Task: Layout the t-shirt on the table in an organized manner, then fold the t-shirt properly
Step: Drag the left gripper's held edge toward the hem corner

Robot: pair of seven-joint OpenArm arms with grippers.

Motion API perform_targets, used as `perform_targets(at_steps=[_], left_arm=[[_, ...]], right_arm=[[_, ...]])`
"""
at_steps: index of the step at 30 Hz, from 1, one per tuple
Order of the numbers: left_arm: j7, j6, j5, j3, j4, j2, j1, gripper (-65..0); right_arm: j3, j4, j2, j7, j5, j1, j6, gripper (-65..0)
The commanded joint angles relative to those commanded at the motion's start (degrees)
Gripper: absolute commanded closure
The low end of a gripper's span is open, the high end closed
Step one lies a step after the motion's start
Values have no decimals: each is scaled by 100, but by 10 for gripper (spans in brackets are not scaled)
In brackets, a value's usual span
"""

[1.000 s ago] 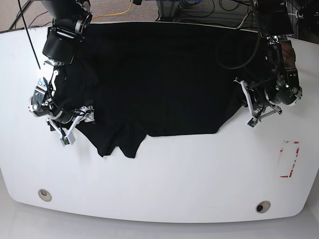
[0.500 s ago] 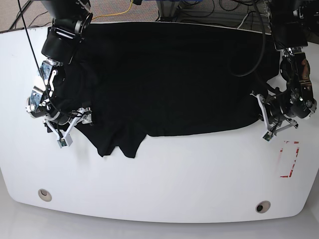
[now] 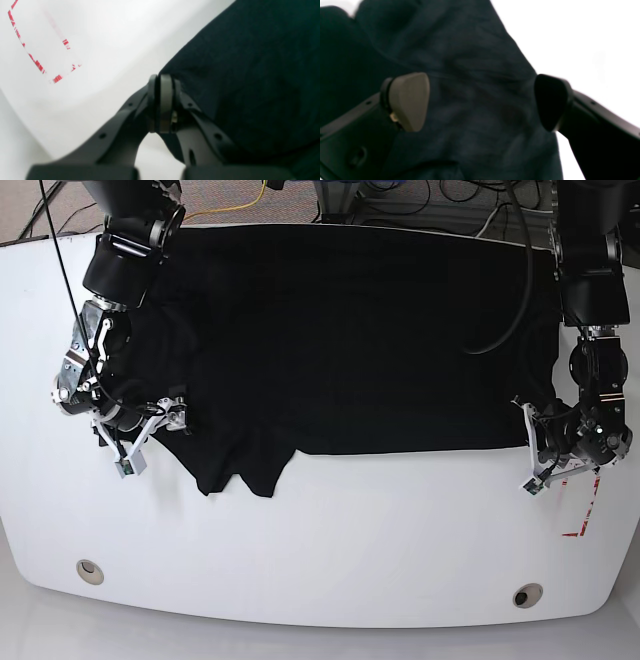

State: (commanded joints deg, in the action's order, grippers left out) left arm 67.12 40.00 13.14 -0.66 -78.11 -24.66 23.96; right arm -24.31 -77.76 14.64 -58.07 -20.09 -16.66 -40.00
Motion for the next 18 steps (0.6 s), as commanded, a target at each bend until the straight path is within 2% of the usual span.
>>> perform_targets(at_steps=[3,5,10,13,18], left_arm=[[-158,0,-88,-299,123,0,105,0],[-211,0,-114,-404,149,-9,114,-25],[-281,0,-185,-431,176,-18,308,-147],[-281,0,-237,-422,158,-26,396,-194],[-281,0,-229,-422,158,-149,475,-211]], right_arm=[[0,0,0,0,-18,0,0,-650],[0,0,0,0,-18,0,0,-650],[0,0,0,0,-9,0,0,-650],[0,0,9,0,-9,0,0,-650],[9,0,9,26,0,-35,0,-650]])
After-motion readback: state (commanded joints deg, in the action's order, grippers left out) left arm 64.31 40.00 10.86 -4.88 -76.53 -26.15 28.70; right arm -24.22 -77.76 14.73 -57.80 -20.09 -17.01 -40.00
